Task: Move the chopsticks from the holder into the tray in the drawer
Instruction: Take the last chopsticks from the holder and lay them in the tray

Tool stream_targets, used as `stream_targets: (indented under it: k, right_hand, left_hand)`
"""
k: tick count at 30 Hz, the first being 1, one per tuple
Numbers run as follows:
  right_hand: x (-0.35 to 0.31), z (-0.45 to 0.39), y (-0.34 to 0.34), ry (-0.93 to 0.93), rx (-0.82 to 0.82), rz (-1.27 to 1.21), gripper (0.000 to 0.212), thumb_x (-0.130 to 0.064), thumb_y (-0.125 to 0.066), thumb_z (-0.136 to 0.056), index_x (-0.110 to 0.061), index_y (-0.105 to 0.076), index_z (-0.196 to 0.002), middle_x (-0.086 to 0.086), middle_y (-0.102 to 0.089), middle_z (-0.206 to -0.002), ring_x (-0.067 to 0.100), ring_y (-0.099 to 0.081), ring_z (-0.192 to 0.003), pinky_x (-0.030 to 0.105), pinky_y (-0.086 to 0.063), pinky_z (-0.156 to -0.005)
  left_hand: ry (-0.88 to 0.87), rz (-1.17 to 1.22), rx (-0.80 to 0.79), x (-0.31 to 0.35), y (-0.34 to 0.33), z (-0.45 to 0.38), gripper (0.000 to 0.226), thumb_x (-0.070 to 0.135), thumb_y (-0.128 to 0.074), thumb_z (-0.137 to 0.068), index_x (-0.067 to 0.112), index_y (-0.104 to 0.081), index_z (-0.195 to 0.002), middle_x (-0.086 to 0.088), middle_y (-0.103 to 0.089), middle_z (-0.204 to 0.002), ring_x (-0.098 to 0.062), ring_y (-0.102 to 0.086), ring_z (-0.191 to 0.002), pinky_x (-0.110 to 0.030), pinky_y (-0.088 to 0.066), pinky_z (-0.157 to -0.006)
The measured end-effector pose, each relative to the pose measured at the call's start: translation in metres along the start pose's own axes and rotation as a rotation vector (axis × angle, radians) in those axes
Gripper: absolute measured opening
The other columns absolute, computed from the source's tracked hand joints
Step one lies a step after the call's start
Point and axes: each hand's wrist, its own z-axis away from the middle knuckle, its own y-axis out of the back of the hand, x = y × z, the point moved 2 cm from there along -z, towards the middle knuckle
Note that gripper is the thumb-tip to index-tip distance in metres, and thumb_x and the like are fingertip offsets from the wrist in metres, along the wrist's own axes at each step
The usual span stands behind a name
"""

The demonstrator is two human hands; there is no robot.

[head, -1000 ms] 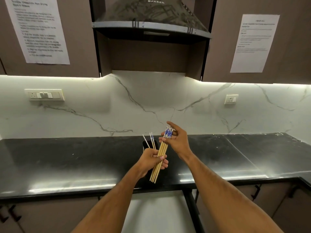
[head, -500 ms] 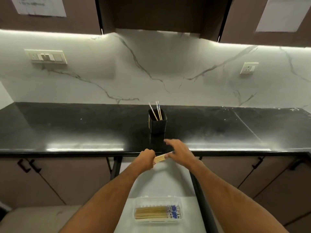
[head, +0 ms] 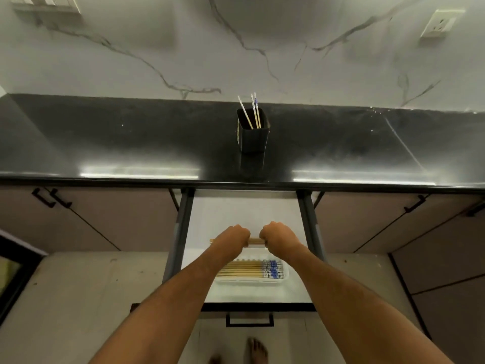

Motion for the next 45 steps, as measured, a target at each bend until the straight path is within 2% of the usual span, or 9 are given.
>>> stream_targets:
  k: [5,8,15,19,21,24,29,35,45]
  right_hand:
    - [0.008,0.003,-0.042,-0.025,-0.05,-0.016,0.018,0.0,-0.061,-0.09,-0.011,-0.076,-0.09,0.008,-0.067,-0.076,0.026,-0.067,-0.072,0.033,-0.056,-0.07]
    - [0.008,0.002,-0.066,0.004,-0.06,-0.005,0.019,0.001,-0.062,-0.088,-0.01,-0.077,-0.093,0.011,-0.072,-0.085,0.03,-0.07,-0.078,0.033,-0.057,-0.072]
    - [0.007,-0.009,-0.109,0.068,-0.041,0.025,0.017,-0.011,-0.068,-0.091,-0.013,-0.075,-0.107,0.009,-0.072,-0.099,0.026,-0.069,-0.088,0.034,-0.058,-0.08]
    - [0.008,-0.019,-0.128,0.088,-0.039,0.033,0.023,-0.013,-0.07,-0.091,-0.013,-0.071,-0.114,0.008,-0.07,-0.107,0.025,-0.069,-0.094,0.034,-0.058,-0.084]
    - [0.009,-0.023,-0.136,0.081,-0.05,0.034,0.026,-0.017,-0.071,-0.091,-0.013,-0.069,-0.117,0.008,-0.069,-0.111,0.025,-0.068,-0.098,0.035,-0.058,-0.086]
    - [0.013,-0.027,-0.144,0.057,-0.064,0.032,0.03,-0.021,-0.073,-0.09,-0.013,-0.067,-0.118,0.007,-0.07,-0.114,0.023,-0.068,-0.098,0.033,-0.058,-0.088]
    - [0.023,-0.031,-0.153,0.038,-0.071,0.053,0.033,-0.024,-0.076,-0.088,-0.014,-0.066,-0.118,0.005,-0.07,-0.115,0.022,-0.068,-0.099,0.033,-0.058,-0.089]
    - [0.024,-0.032,-0.159,0.055,-0.073,0.087,0.04,-0.027,-0.081,-0.081,-0.014,-0.068,-0.116,0.005,-0.072,-0.111,0.024,-0.07,-0.094,0.033,-0.056,-0.083]
    - [0.031,-0.031,-0.159,0.113,-0.048,0.131,0.033,-0.025,-0.078,-0.086,-0.011,-0.071,-0.115,0.009,-0.072,-0.107,0.027,-0.069,-0.092,0.038,-0.058,-0.084]
  left_hand:
    - [0.052,-0.011,-0.037,-0.011,-0.042,0.009,0.017,0.003,-0.057,-0.096,0.01,-0.071,-0.102,-0.011,-0.071,-0.101,-0.027,-0.07,-0.088,-0.038,-0.059,-0.083]
    - [0.075,-0.026,-0.037,-0.014,-0.062,0.011,0.021,0.004,-0.056,-0.095,0.013,-0.071,-0.106,-0.01,-0.069,-0.102,-0.026,-0.069,-0.089,-0.037,-0.059,-0.082]
    - [0.092,-0.038,-0.061,-0.025,-0.103,0.005,0.027,0.004,-0.06,-0.095,0.014,-0.065,-0.12,-0.008,-0.07,-0.111,-0.022,-0.069,-0.1,-0.029,-0.055,-0.087]
    - [0.109,-0.059,-0.053,-0.033,-0.115,-0.003,0.031,0.001,-0.061,-0.093,0.012,-0.064,-0.121,-0.008,-0.069,-0.116,-0.022,-0.067,-0.102,-0.03,-0.054,-0.09]
    - [0.11,-0.064,-0.05,-0.034,-0.12,-0.009,0.033,0.006,-0.066,-0.092,0.01,-0.063,-0.124,-0.009,-0.068,-0.119,-0.022,-0.066,-0.104,-0.031,-0.054,-0.093]
    - [0.11,-0.074,-0.058,-0.032,-0.125,-0.018,0.039,0.007,-0.071,-0.088,0.008,-0.062,-0.126,-0.011,-0.067,-0.121,-0.024,-0.065,-0.106,-0.033,-0.052,-0.096]
    - [0.105,-0.084,-0.045,-0.025,-0.136,-0.028,0.036,0.004,-0.067,-0.09,0.004,-0.063,-0.126,-0.014,-0.067,-0.122,-0.027,-0.063,-0.109,-0.036,-0.05,-0.1]
    - [0.103,-0.087,-0.029,-0.026,-0.141,-0.03,0.036,0.0,-0.067,-0.087,0.005,-0.062,-0.122,-0.014,-0.066,-0.121,-0.027,-0.061,-0.11,-0.036,-0.048,-0.1]
    - [0.154,-0.093,-0.027,-0.032,-0.147,-0.025,0.048,-0.001,-0.067,-0.087,0.007,-0.057,-0.133,-0.012,-0.063,-0.132,-0.027,-0.059,-0.122,-0.036,-0.046,-0.105]
